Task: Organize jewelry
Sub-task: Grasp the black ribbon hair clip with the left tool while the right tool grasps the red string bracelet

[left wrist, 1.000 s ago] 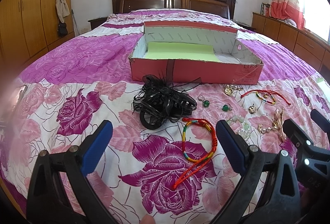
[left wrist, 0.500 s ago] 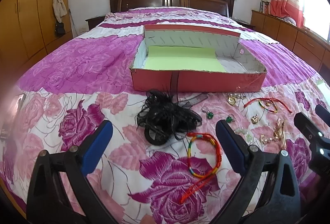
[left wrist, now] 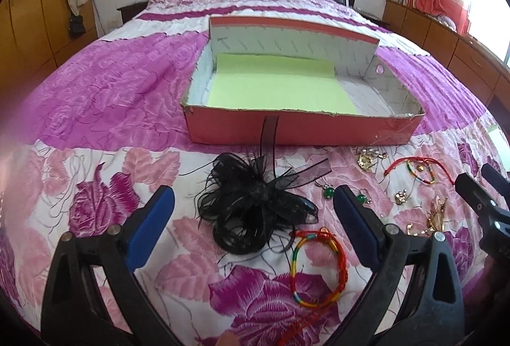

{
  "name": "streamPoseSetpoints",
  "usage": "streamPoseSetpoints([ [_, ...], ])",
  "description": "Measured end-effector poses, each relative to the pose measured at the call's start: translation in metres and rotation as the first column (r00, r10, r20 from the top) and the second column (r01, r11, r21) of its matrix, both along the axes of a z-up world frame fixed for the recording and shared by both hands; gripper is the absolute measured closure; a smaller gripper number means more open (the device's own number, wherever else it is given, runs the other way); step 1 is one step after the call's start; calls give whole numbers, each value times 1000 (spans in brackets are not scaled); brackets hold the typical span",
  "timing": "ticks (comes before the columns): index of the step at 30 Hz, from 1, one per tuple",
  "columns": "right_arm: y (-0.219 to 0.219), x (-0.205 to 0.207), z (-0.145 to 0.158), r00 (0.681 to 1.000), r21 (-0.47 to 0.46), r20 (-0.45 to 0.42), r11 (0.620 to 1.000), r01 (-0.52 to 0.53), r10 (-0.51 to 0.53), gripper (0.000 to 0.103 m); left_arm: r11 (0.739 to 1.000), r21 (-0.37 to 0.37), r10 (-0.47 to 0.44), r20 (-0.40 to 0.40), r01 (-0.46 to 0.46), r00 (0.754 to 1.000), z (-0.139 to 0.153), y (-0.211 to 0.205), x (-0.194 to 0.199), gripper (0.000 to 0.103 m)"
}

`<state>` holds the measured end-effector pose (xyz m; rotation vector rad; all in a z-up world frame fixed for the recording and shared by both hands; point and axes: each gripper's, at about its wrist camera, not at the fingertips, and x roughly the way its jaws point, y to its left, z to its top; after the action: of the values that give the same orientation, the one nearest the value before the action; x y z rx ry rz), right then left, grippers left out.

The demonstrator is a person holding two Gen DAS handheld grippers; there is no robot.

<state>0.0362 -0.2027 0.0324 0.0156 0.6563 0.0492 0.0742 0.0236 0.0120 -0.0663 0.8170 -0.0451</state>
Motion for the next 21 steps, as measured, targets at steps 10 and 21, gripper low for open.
streamPoseSetpoints([
  [10, -8, 38, -19, 986, 14, -166, 999, -30, 32, 1, 1000, -2, 3, -87, -3, 996, -21, 5, 23, 17],
  [21, -10, 69, -47, 953, 42, -300, 999, -28, 40, 15, 999, -29, -16, -134, 12, 991, -36, 5, 32, 17],
])
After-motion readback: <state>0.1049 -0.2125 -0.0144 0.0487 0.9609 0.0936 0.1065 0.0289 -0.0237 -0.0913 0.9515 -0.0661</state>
